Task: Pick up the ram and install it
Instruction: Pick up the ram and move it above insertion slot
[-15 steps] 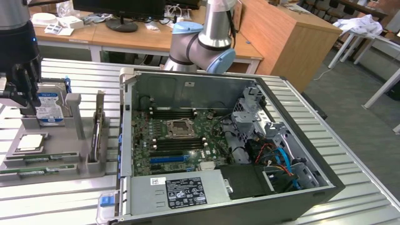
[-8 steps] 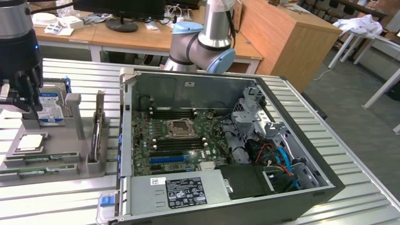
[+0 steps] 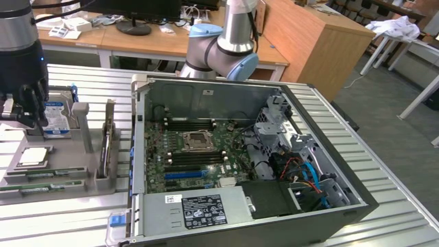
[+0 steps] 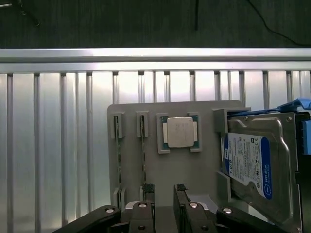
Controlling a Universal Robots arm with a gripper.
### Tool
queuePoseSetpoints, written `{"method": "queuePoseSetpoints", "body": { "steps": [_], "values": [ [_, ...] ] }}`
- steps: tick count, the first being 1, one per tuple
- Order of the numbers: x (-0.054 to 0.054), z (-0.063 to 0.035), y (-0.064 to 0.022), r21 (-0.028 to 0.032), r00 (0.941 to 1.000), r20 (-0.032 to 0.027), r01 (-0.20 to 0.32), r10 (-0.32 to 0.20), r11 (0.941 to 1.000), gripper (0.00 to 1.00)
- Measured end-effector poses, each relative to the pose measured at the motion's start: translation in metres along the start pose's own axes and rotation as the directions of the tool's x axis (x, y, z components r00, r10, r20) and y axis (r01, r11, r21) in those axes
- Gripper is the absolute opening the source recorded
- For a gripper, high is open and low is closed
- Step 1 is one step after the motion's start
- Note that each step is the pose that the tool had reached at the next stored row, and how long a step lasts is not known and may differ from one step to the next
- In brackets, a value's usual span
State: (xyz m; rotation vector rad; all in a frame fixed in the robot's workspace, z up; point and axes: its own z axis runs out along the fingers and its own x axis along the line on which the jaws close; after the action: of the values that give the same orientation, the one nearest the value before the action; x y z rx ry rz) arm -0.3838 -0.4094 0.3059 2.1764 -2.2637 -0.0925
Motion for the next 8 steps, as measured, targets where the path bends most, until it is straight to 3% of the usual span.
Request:
{"method": "queuePoseSetpoints", "body": {
  "steps": [8],
  "values": [
    [0.000, 0.0116, -0.0005, -0.0001, 1.0000, 0.0000, 0.000, 0.000, 1.0000, 0.30]
  ]
}}
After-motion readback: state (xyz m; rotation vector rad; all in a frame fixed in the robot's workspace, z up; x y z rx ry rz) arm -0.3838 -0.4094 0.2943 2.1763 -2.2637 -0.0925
